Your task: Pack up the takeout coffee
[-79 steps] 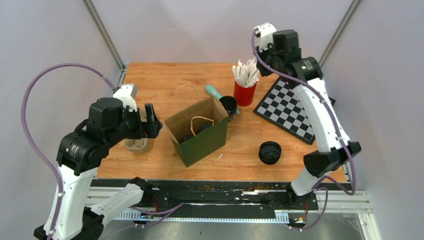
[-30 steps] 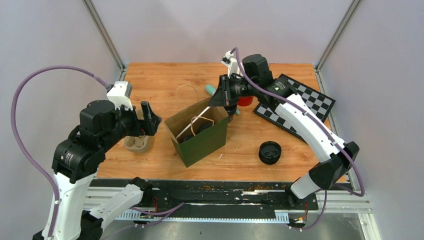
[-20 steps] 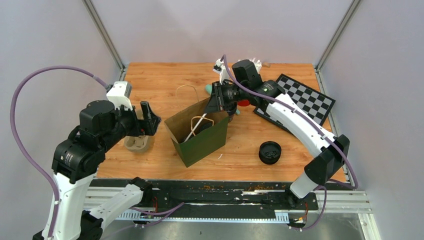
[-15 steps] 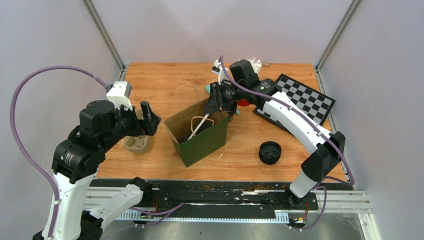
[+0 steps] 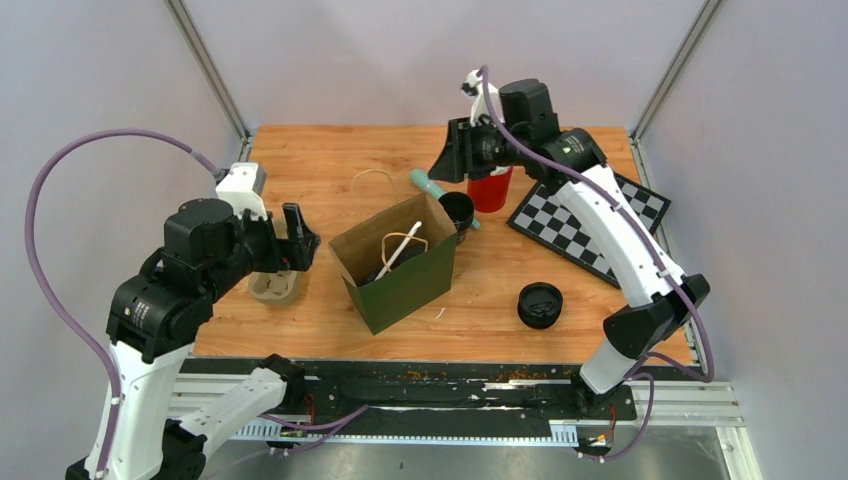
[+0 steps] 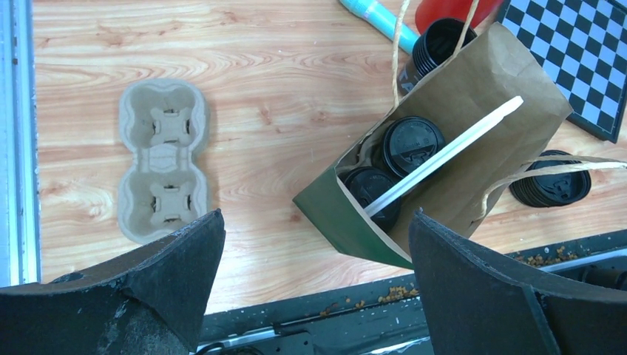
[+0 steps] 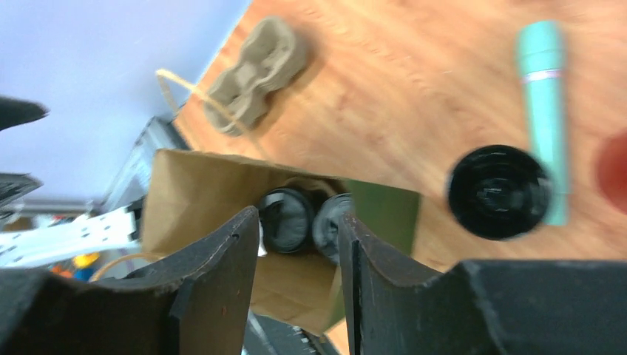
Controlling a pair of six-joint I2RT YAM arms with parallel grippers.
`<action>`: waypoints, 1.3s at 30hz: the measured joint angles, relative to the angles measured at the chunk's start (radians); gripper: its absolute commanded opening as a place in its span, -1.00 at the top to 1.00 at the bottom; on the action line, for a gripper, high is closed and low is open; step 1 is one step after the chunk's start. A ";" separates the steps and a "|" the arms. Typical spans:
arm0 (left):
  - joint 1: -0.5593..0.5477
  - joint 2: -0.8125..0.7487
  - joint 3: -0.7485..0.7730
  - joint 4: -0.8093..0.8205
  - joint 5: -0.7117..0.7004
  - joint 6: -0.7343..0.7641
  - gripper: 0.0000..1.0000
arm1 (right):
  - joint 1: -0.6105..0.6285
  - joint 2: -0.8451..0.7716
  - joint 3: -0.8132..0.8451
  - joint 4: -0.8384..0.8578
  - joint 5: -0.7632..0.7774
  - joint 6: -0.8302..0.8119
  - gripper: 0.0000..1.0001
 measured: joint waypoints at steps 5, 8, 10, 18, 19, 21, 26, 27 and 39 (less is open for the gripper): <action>0.000 -0.009 -0.003 -0.004 -0.007 0.004 -1.00 | -0.051 -0.058 -0.064 0.031 0.170 -0.110 0.01; 0.000 -0.020 -0.015 -0.006 -0.009 0.007 -1.00 | -0.060 -0.065 -0.109 0.067 0.286 -0.227 0.00; 0.000 -0.027 -0.023 -0.009 -0.010 0.011 -1.00 | -0.061 -0.050 -0.117 0.076 0.340 -0.294 0.02; 0.000 -0.048 -0.043 -0.035 -0.010 0.014 -1.00 | -0.065 0.103 -0.090 0.110 0.476 -0.505 0.10; 0.000 -0.050 -0.044 -0.041 -0.010 0.014 -1.00 | -0.066 0.124 -0.084 0.109 0.492 -0.525 0.12; 0.000 -0.052 -0.043 -0.047 -0.011 0.014 -1.00 | -0.068 0.156 -0.068 0.105 0.520 -0.555 0.15; 0.000 -0.052 -0.043 -0.064 -0.012 0.012 -1.00 | -0.069 0.182 -0.041 0.103 0.551 -0.603 0.15; 0.000 -0.052 -0.043 -0.064 -0.012 0.011 -1.00 | -0.069 0.182 -0.033 0.105 0.552 -0.607 0.15; 0.000 -0.052 -0.047 -0.064 -0.011 -0.016 -1.00 | -0.071 0.264 0.120 0.126 0.555 -0.619 0.22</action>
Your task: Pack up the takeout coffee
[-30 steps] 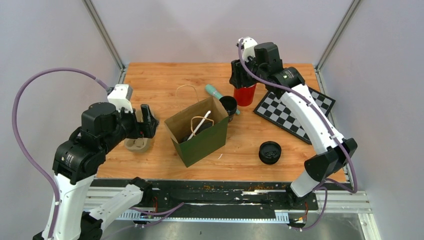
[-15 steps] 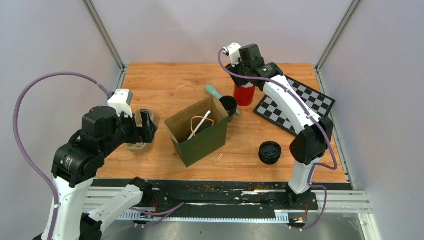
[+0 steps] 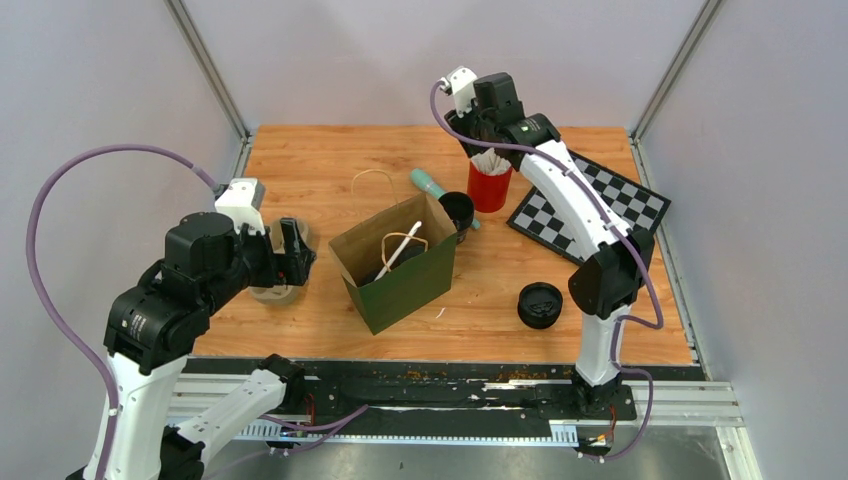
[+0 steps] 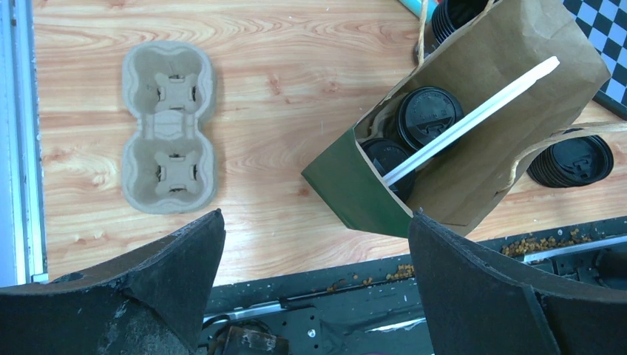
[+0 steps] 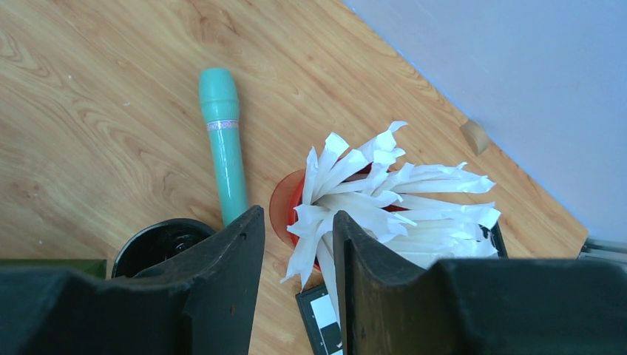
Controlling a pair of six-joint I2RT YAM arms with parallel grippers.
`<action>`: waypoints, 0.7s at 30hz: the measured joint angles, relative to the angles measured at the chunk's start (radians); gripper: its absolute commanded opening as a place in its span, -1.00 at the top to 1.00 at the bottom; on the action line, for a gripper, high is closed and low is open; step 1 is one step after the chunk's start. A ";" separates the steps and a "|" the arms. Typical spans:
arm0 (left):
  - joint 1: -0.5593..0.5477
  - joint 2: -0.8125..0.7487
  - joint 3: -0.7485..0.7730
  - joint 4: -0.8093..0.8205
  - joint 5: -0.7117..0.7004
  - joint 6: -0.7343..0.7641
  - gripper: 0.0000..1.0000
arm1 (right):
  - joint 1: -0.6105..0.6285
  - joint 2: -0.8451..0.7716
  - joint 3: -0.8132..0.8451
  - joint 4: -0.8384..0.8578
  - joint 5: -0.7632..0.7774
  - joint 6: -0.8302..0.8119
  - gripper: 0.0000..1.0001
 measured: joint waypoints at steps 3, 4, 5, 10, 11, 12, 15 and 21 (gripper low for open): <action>0.000 0.000 0.000 0.000 0.000 -0.001 -1.00 | 0.000 0.025 0.000 -0.011 0.002 -0.002 0.26; 0.000 0.000 0.000 0.000 0.000 -0.004 -1.00 | 0.000 0.034 0.001 -0.014 0.003 -0.002 0.26; 0.000 0.000 0.000 0.000 0.000 -0.008 -1.00 | 0.000 0.040 0.001 -0.017 0.004 -0.002 0.26; 0.000 -0.010 -0.021 0.000 0.008 -0.024 -1.00 | 0.000 0.050 0.000 -0.023 0.010 -0.002 0.24; 0.000 -0.010 -0.021 0.000 0.009 -0.027 -1.00 | 0.000 0.050 0.000 -0.023 0.013 -0.003 0.24; 0.000 -0.010 -0.021 0.000 0.008 -0.028 -1.00 | 0.000 0.050 0.000 -0.025 0.018 -0.005 0.24; 0.000 -0.011 -0.021 0.000 0.009 -0.032 -1.00 | 0.000 0.051 0.000 -0.048 0.027 -0.005 0.25; 0.000 -0.011 -0.021 0.001 0.012 -0.038 -1.00 | 0.000 0.057 0.000 -0.079 0.045 -0.005 0.25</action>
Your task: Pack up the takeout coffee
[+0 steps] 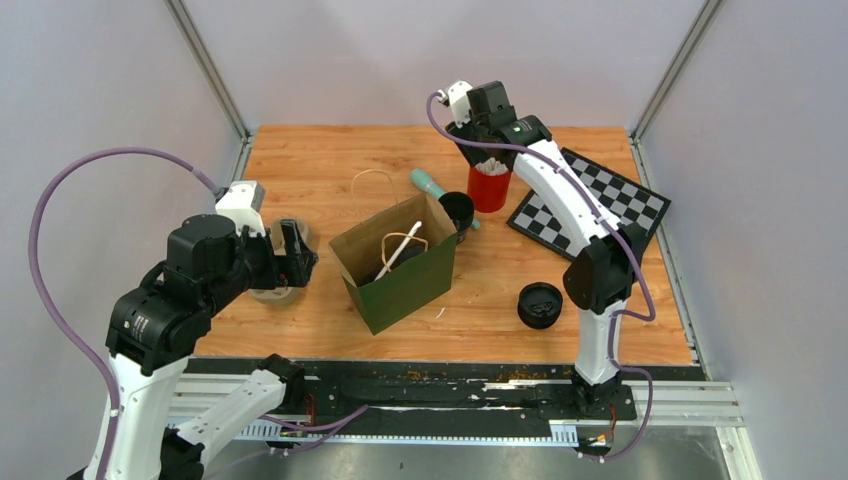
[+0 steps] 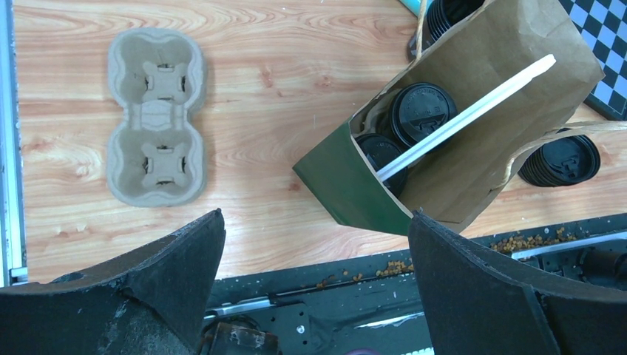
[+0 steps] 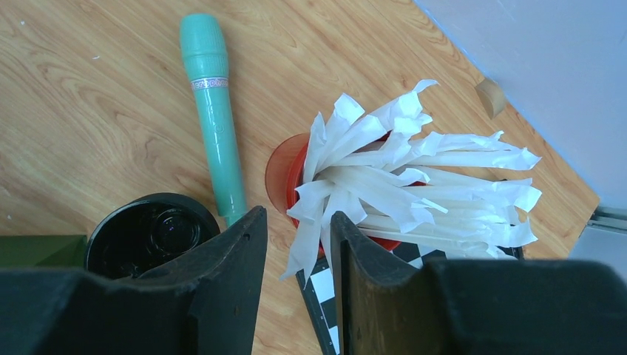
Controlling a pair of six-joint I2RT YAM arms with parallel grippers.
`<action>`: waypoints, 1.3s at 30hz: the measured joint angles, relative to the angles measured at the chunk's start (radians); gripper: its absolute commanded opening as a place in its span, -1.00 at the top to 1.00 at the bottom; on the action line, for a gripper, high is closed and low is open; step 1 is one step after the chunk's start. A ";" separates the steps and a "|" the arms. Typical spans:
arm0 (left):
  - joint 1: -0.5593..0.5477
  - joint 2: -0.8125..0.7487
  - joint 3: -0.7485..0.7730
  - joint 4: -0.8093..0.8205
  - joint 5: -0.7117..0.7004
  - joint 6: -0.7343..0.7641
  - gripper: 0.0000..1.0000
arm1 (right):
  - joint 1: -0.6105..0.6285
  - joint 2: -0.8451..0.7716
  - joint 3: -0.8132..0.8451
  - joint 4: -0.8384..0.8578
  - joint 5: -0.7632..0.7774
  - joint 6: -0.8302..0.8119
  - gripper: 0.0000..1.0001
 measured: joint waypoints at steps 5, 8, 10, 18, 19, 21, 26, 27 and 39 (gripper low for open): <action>0.000 0.000 0.000 0.000 0.001 -0.001 -1.00 | 0.000 0.010 -0.002 -0.002 0.001 -0.002 0.26; 0.000 0.000 0.000 0.000 0.003 -0.002 -1.00 | 0.000 0.014 -0.002 -0.002 0.001 -0.010 0.26; 0.000 0.000 0.000 0.000 0.004 -0.002 -1.00 | 0.000 0.024 -0.002 -0.002 0.001 -0.016 0.27; 0.000 0.000 0.000 0.000 0.004 -0.004 -1.00 | 0.000 0.087 0.011 -0.002 0.003 -0.035 0.39; 0.000 0.000 0.000 0.000 0.004 -0.004 -1.00 | 0.000 0.093 0.016 -0.002 0.003 -0.037 0.45; 0.000 0.000 0.000 0.000 0.004 -0.004 -1.00 | 0.000 0.102 0.028 -0.002 0.004 -0.039 0.49; 0.000 0.000 0.000 0.000 0.004 -0.004 -1.00 | 0.000 0.105 0.052 0.001 0.014 -0.042 0.49; 0.000 0.000 0.000 0.000 0.004 -0.004 -1.00 | 0.000 0.105 0.056 0.002 0.018 -0.042 0.55; 0.000 0.008 0.000 0.001 0.005 -0.004 -1.00 | 0.000 0.105 0.066 0.004 0.029 -0.054 0.68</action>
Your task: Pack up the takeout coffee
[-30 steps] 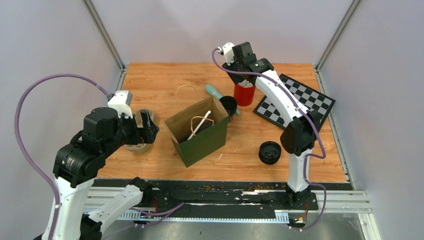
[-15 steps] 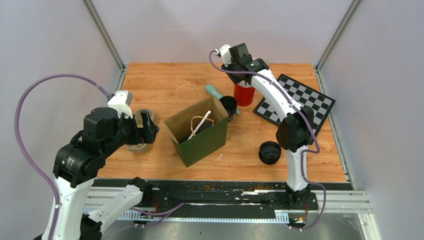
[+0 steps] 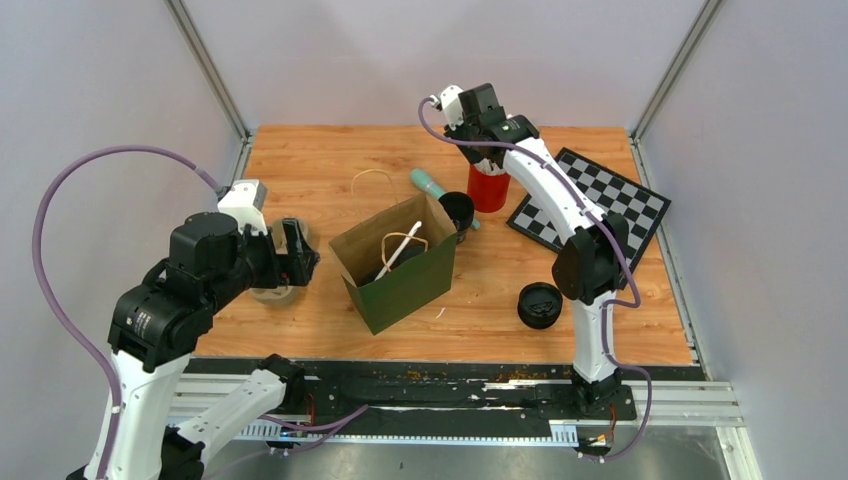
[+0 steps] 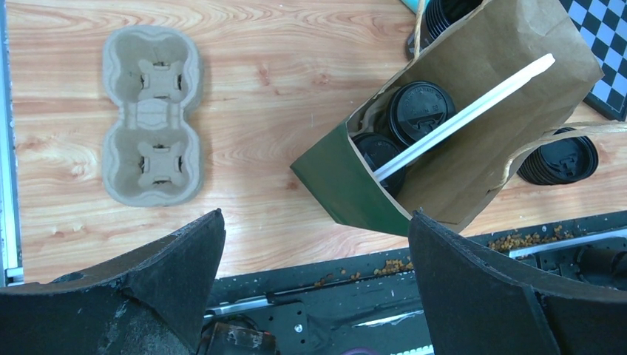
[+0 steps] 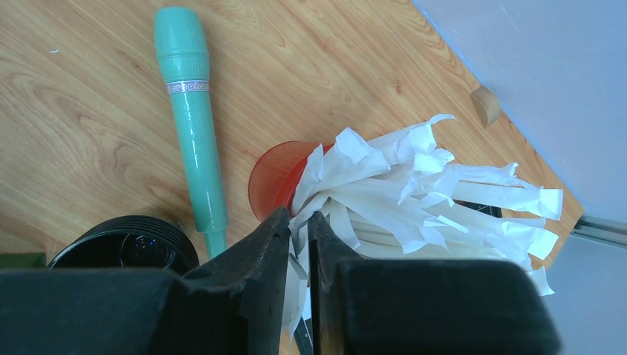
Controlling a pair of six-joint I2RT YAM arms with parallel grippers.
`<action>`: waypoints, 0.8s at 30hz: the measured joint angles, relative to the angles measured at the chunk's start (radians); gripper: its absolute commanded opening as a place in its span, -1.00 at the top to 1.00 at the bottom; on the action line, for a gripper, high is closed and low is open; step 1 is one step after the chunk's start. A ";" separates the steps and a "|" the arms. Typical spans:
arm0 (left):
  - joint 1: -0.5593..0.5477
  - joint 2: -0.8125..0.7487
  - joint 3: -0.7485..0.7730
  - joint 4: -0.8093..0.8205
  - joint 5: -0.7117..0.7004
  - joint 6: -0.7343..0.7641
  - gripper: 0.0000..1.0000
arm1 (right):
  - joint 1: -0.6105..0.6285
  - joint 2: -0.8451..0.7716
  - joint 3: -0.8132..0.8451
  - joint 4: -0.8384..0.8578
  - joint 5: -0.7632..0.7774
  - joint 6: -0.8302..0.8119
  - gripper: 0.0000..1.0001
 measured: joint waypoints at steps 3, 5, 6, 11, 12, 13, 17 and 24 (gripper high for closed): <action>0.000 0.003 0.000 0.000 0.003 0.000 -1.00 | 0.000 -0.004 0.002 0.000 0.003 -0.002 0.74; 0.000 0.004 0.000 0.000 0.006 0.000 -1.00 | 0.000 -0.005 0.006 0.001 0.005 -0.003 0.75; 0.000 0.004 0.000 0.000 0.007 0.000 -1.00 | 0.000 -0.006 0.008 0.001 0.005 -0.003 0.75; 0.000 0.004 0.000 0.000 0.010 0.000 -1.00 | 0.000 -0.011 0.008 0.001 0.004 -0.003 0.63; 0.000 0.004 0.000 0.000 0.010 0.000 -1.00 | 0.000 -0.011 0.008 0.001 0.004 -0.002 0.68; 0.000 0.004 0.000 0.000 0.010 0.000 -1.00 | 0.000 -0.011 0.008 0.001 0.004 -0.003 0.75; 0.000 0.004 0.000 0.000 0.011 0.000 -1.00 | 0.000 -0.012 0.010 0.001 0.001 -0.005 1.00; 0.000 0.004 0.000 0.000 0.011 -0.003 -1.00 | 0.000 -0.014 0.013 0.001 -0.005 -0.005 0.82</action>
